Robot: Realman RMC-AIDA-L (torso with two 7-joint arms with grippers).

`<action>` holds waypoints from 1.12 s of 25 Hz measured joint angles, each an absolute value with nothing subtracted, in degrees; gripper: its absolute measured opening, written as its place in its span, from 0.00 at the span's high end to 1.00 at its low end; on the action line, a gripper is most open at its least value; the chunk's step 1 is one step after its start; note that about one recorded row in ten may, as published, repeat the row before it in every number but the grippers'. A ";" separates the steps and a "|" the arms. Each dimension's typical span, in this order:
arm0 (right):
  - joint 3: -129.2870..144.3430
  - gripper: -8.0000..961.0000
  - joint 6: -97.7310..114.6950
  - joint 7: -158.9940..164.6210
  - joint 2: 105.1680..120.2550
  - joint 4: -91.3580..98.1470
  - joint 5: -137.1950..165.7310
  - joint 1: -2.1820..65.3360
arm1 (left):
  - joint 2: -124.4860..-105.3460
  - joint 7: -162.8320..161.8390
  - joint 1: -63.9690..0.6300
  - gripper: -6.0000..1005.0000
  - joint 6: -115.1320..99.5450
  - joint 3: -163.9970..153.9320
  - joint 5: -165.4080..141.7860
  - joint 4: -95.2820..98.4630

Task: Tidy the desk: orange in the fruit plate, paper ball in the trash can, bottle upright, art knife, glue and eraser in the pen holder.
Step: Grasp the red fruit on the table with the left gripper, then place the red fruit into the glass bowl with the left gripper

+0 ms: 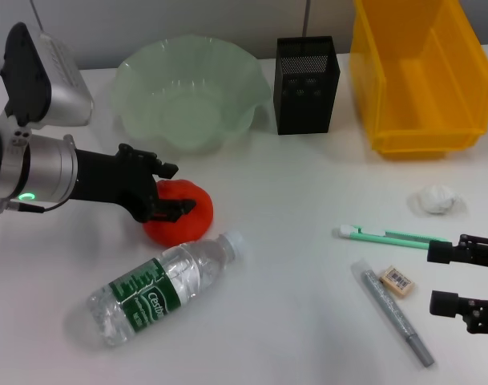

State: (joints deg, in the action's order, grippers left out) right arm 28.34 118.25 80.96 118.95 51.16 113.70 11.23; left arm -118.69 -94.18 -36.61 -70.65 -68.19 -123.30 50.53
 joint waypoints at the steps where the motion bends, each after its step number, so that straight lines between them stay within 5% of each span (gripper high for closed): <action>1: 28.37 0.20 118.24 80.92 118.94 51.16 113.70 11.27 | -118.68 -94.19 -36.62 0.37 -70.22 -68.33 -123.60 49.63; 18: 28.39 0.20 118.85 80.32 119.08 50.49 113.43 10.85 | -118.69 -94.56 -36.48 0.37 -66.64 -69.26 -125.31 47.05; 28: 28.38 0.20 118.64 80.33 118.99 49.46 113.35 11.16 | -118.74 -97.51 -36.36 0.62 -67.14 -70.90 -125.98 48.78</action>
